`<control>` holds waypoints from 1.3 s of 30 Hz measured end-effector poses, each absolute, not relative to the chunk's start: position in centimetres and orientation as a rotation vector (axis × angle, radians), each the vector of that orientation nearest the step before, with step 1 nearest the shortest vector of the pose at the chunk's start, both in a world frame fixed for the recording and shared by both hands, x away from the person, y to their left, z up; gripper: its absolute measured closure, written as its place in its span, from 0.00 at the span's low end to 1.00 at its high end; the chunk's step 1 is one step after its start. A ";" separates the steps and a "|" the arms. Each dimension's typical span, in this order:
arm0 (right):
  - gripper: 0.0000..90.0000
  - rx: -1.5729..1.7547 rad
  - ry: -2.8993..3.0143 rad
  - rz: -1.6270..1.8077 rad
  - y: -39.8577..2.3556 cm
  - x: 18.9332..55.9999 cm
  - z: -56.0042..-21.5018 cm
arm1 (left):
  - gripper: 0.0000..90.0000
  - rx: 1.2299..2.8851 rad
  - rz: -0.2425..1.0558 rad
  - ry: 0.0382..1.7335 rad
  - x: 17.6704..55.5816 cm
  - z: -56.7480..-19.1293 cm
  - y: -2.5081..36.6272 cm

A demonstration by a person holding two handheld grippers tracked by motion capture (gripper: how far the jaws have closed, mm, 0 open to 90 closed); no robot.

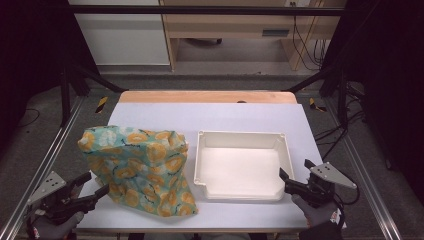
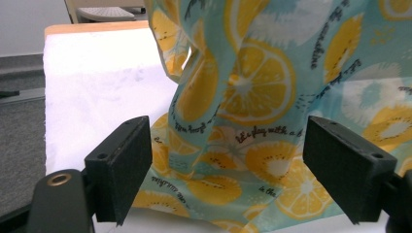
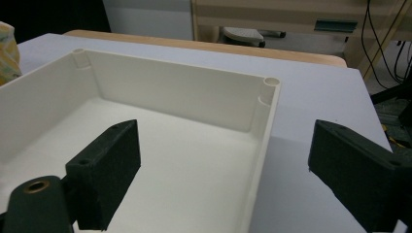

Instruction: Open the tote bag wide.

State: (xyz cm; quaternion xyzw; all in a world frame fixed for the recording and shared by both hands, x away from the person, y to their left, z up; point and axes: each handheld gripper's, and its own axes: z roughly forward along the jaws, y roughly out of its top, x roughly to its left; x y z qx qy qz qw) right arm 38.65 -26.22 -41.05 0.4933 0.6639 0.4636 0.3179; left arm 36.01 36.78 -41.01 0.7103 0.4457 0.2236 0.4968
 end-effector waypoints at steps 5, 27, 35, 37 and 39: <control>0.16 1.302 1.758 1.238 -25.3 38.5 -40.6 | 0.21 1.717 0.539 1.075 35.9 -40.8 36.9; 0.27 1.236 1.827 1.276 -20.8 38.9 -39.3 | 0.22 1.699 0.539 1.045 35.7 -39.6 36.8; 0.28 1.211 1.874 1.314 -18.9 39.1 -39.0 | 0.22 1.699 0.534 1.033 35.5 -39.2 36.7; 0.28 1.198 1.882 1.320 -18.5 39.1 -38.8 | 0.22 1.698 0.536 1.034 35.5 -39.2 36.8; 0.28 1.188 1.890 1.326 -18.0 39.1 -38.7 | 0.22 1.698 0.533 1.031 35.5 -39.0 36.8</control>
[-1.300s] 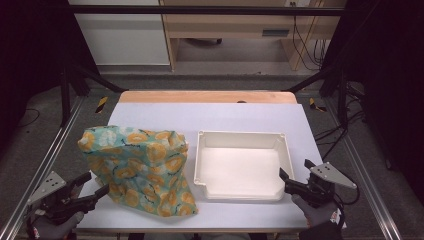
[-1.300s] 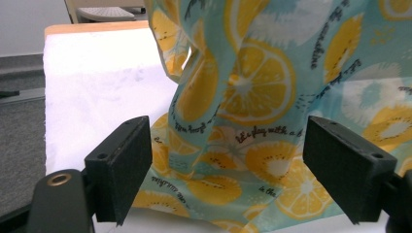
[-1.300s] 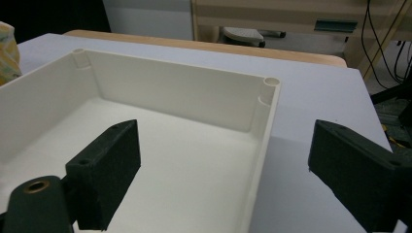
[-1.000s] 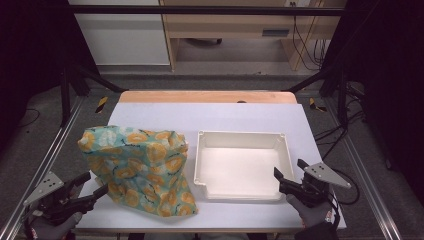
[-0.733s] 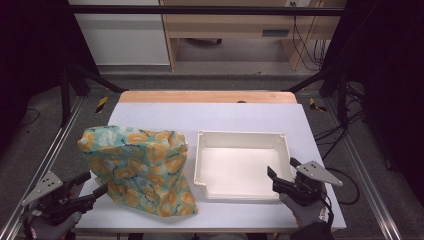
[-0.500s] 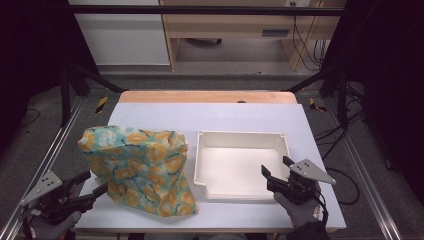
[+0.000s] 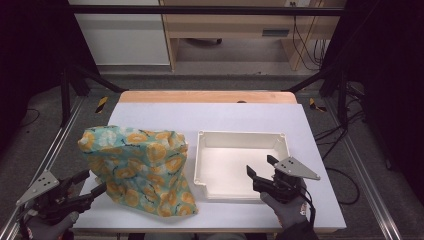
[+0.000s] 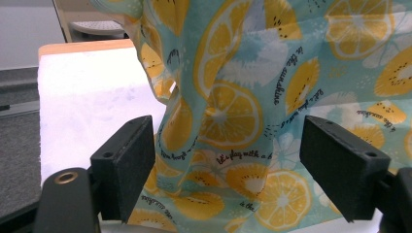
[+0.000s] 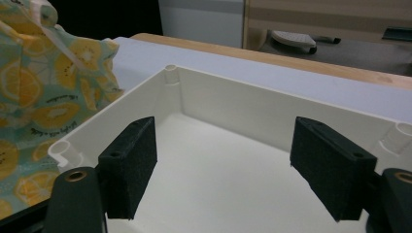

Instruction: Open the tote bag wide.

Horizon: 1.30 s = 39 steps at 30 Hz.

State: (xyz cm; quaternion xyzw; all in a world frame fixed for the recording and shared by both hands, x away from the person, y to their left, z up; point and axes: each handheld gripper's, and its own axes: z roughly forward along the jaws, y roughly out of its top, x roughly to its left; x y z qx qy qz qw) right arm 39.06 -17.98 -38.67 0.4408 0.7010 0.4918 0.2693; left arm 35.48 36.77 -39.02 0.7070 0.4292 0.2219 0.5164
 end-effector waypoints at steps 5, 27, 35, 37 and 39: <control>0.28 1.164 1.915 1.352 -16.8 39.3 -38.3 | 0.23 1.690 0.532 1.028 35.4 -38.7 36.9; 0.29 1.128 1.938 1.410 -14.8 39.6 -37.2 | 0.25 1.692 0.522 1.007 35.2 -37.9 36.8; 0.31 1.089 1.942 1.464 -13.6 39.8 -36.0 | 0.25 1.697 0.531 1.007 35.3 -37.3 36.8; 0.32 1.086 1.942 1.471 -13.4 39.8 -35.9 | 0.26 1.701 0.534 1.005 35.4 -37.1 36.8; 0.33 1.074 1.947 1.481 -13.0 39.9 -35.6 | 0.26 1.703 0.539 1.004 35.4 -36.9 36.8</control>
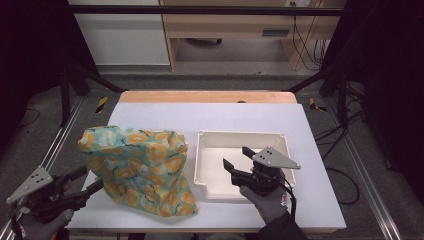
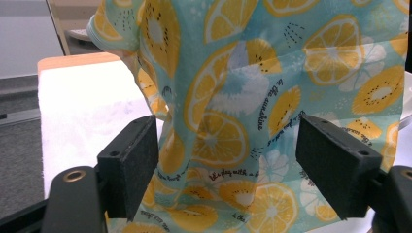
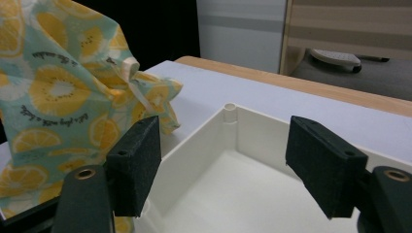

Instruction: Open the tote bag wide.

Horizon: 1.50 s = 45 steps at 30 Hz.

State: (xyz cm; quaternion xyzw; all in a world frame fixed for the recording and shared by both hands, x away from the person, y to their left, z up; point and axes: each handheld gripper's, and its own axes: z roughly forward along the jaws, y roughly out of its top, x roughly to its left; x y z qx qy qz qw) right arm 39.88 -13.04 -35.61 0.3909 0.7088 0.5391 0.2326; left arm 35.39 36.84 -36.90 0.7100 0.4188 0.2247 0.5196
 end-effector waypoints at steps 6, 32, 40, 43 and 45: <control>0.34 1.049 1.964 1.496 -12.0 40.0 -35.1 | 0.27 1.706 0.548 1.007 35.7 -36.2 37.0; 0.40 0.940 2.043 1.572 -6.9 40.5 -33.6 | 0.32 1.671 0.640 1.024 37.4 -34.3 36.3; 0.43 0.913 2.070 1.598 -5.2 40.9 -33.3 | 0.36 1.660 0.650 1.043 37.9 -33.7 35.9; 0.44 0.903 2.080 1.611 -4.4 41.0 -33.1 | 0.39 1.652 0.673 1.044 38.0 -33.6 35.6; 0.45 0.891 2.088 1.615 -3.9 41.1 -33.0 | 0.42 1.651 0.679 1.042 38.0 -33.6 35.6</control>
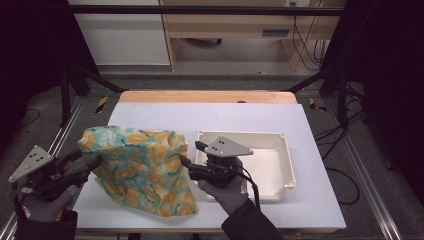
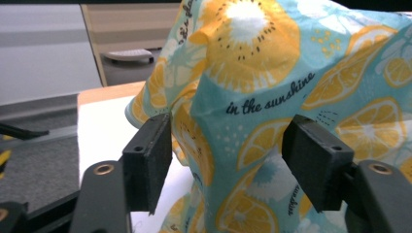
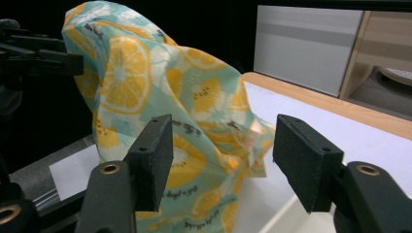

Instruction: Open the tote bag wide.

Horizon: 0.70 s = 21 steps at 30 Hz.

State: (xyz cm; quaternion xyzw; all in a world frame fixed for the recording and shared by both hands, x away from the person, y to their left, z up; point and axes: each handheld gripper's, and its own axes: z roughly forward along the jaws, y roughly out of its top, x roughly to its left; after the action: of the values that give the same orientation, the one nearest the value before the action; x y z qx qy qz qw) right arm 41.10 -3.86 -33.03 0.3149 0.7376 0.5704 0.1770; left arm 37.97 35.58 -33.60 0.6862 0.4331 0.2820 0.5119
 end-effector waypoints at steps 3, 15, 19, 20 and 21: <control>0.46 0.874 2.101 1.621 -3.0 41.2 -32.9 | 0.45 1.655 0.674 1.045 38.0 -33.7 35.5; 0.67 0.803 2.169 1.624 -0.1 41.5 -32.8 | 0.71 1.627 0.675 1.058 37.4 -33.8 36.2; 0.84 0.802 2.180 1.624 0.2 41.6 -32.9 | 0.80 1.624 0.689 1.063 37.2 -33.8 36.2; 0.88 0.799 2.182 1.624 0.2 41.6 -32.9 | 0.82 1.620 0.697 1.067 37.1 -33.8 36.2; 0.91 0.806 2.187 1.630 0.2 41.6 -32.8 | 0.85 1.619 0.701 1.069 37.0 -33.8 36.2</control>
State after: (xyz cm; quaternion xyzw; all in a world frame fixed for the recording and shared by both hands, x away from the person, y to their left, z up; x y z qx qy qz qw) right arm 41.56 0.24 -32.84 0.2801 0.7604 0.5668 0.1484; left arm 37.04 36.25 -33.81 0.6735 0.4445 0.2916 0.5136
